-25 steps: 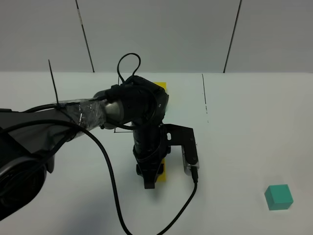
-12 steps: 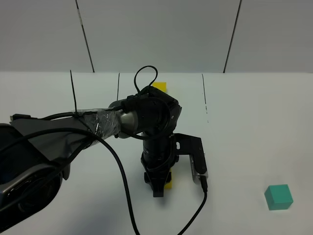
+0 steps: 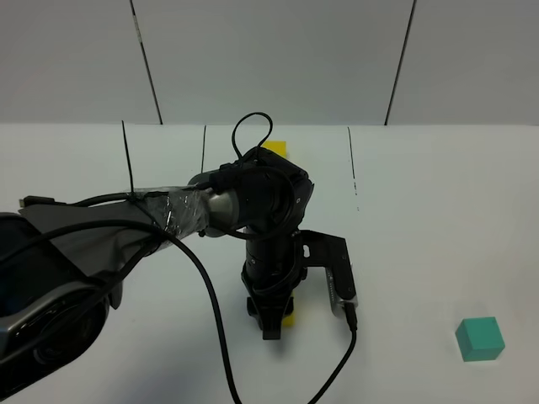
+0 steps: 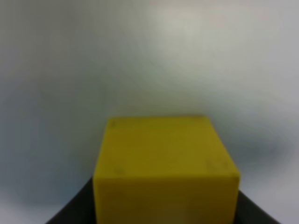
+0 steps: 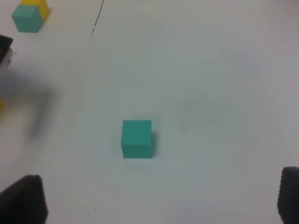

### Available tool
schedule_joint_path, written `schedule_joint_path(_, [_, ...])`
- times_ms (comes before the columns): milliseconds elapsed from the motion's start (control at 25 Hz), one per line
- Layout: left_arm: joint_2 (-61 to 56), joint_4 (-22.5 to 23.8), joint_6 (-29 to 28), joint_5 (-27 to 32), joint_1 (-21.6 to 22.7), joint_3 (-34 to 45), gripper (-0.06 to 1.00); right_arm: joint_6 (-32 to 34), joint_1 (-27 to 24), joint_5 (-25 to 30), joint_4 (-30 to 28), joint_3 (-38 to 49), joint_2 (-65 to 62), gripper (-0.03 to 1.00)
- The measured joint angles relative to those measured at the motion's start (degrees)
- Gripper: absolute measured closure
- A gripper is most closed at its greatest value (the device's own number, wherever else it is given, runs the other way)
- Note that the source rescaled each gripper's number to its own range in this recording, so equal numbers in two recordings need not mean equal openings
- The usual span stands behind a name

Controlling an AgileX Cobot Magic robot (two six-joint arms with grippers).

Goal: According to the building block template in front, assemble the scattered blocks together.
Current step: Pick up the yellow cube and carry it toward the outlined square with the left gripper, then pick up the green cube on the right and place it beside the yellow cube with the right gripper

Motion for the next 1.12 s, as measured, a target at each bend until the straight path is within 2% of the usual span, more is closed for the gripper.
schedule_joint_path(80, [0.2, 0.0, -0.1, 2.5, 0.0, -1.1, 0.83, 0.0, 0.0, 0.0, 0.0, 0.0, 0.0, -0.03])
schedule_joint_path(120, [0.2, 0.0, -0.2, 3.6, 0.0, -1.9, 0.74, 0.0, 0.0, 0.0, 0.0, 0.0, 0.0, -0.03])
schedule_joint_path(280, [0.2, 0.0, -0.7, 7.2, 0.0, -6.0, 0.26, 0.0, 0.0, 0.0, 0.0, 0.0, 0.0, -0.03])
schedule_joint_path(360, [0.2, 0.0, -1.8, 7.2, 0.0, -8.5, 0.09, 0.0, 0.0, 0.0, 0.0, 0.0, 0.0, -0.03])
schedule_joint_path(400, [0.2, -0.1, -2.7, 7.2, 0.0, -9.4, 0.04, 0.0, 0.0, 0.0, 0.0, 0.0, 0.0, -0.03])
schedule_joint_path(560, [-1.8, 0.5, -7.1, 7.2, 0.0, -10.1, -0.01, 0.0, 0.0, 0.0, 0.0, 0.0, 0.0, -0.03])
schedule_joint_path(680, [-4.4, 4.5, -13.2, 7.2, 0.8, -10.2, -0.01, 0.0, 0.0, 0.0, 0.0, 0.0, 0.0, -0.03])
schedule_joint_path(760, [-6.4, 7.0, -17.5, 7.2, 3.1, -10.1, -0.01, 0.0, 0.0, 0.0, 0.0, 0.0, 0.0, -0.03])
schedule_joint_path(960, [-11.9, 8.5, -21.9, 7.2, 14.5, -5.1, 0.00, 0.0, 0.0, 0.0, 0.0, 0.0, 0.0, -0.03])
schedule_joint_path(1120, [-18.6, 1.9, -22.2, 7.2, 26.6, 3.6, 0.01, 0.0, 0.0, 0.0, 0.0, 0.0, 0.0, -0.03])
